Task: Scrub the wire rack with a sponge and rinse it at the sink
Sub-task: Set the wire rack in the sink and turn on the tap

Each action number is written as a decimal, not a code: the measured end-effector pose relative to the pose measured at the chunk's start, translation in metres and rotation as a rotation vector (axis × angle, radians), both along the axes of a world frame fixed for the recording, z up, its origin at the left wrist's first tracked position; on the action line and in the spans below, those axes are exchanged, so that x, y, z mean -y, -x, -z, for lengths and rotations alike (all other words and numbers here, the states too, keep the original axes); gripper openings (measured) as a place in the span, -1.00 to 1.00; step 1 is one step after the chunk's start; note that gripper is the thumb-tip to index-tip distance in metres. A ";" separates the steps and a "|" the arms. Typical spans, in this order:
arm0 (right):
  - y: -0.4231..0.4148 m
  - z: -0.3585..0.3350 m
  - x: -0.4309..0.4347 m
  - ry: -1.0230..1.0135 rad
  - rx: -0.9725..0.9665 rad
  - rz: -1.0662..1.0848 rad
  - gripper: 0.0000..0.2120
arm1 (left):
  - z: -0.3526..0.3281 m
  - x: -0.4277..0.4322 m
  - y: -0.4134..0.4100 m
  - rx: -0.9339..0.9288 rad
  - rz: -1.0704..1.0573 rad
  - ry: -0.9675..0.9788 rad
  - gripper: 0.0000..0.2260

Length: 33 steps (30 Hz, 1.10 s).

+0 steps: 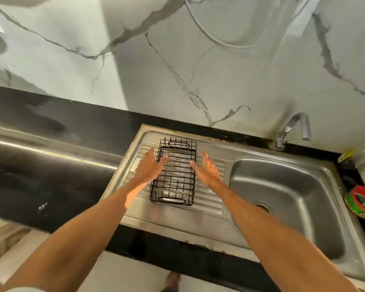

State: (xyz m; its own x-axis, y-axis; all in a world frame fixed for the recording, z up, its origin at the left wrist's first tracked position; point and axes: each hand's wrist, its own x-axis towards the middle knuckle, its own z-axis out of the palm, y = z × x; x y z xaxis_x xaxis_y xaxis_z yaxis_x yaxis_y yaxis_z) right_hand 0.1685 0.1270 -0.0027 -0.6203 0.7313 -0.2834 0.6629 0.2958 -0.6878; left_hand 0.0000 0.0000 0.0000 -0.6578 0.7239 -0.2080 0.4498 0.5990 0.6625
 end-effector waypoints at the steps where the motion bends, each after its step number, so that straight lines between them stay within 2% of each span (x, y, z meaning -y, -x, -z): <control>1: 0.007 0.005 0.001 0.048 0.005 0.025 -0.28 | 0.003 -0.002 0.005 0.070 -0.012 -0.003 -0.26; 4: 0.017 0.014 0.004 0.192 0.005 0.099 -0.28 | 0.001 -0.007 0.011 0.299 -0.043 0.001 -0.23; 6: 0.023 0.013 0.004 0.205 -0.012 0.122 -0.30 | -0.002 -0.015 0.010 0.370 -0.090 0.001 -0.20; 9: 0.027 0.011 0.000 0.170 -0.014 0.139 -0.37 | -0.005 -0.027 0.009 0.354 -0.157 0.023 -0.21; 14: 0.015 0.012 -0.008 0.134 -0.016 0.172 -0.37 | -0.012 -0.038 -0.012 0.323 -0.160 0.057 -0.26; 16: 0.002 0.010 -0.015 0.115 -0.026 0.192 -0.36 | -0.016 -0.046 -0.021 0.320 -0.121 0.071 -0.37; 18: -0.018 0.005 -0.024 0.102 -0.037 0.206 -0.37 | -0.021 -0.058 -0.037 0.297 -0.086 0.101 -0.58; 19: -0.022 0.003 -0.027 0.108 -0.046 0.208 -0.37 | -0.024 -0.061 -0.042 0.309 -0.092 0.111 -0.58; 24: -0.094 -0.006 -0.058 0.148 -0.121 0.316 -0.45 | -0.029 -0.102 -0.103 0.243 -0.034 0.102 -0.51; 28: -0.175 0.002 -0.093 0.109 -0.070 0.354 -0.36 | -0.026 -0.138 -0.183 0.285 0.023 0.094 -0.52; 31: -0.225 0.011 -0.118 0.143 -0.083 0.380 -0.35 | -0.006 -0.169 -0.227 0.354 0.015 0.082 -0.69; 32: -0.242 0.015 -0.126 0.167 -0.089 0.390 -0.36 | -0.001 -0.181 -0.242 0.365 0.014 0.087 -0.64; 33: -0.255 0.018 -0.134 0.189 -0.104 0.396 -0.36 | 0.003 -0.190 -0.255 0.364 0.004 0.081 -0.48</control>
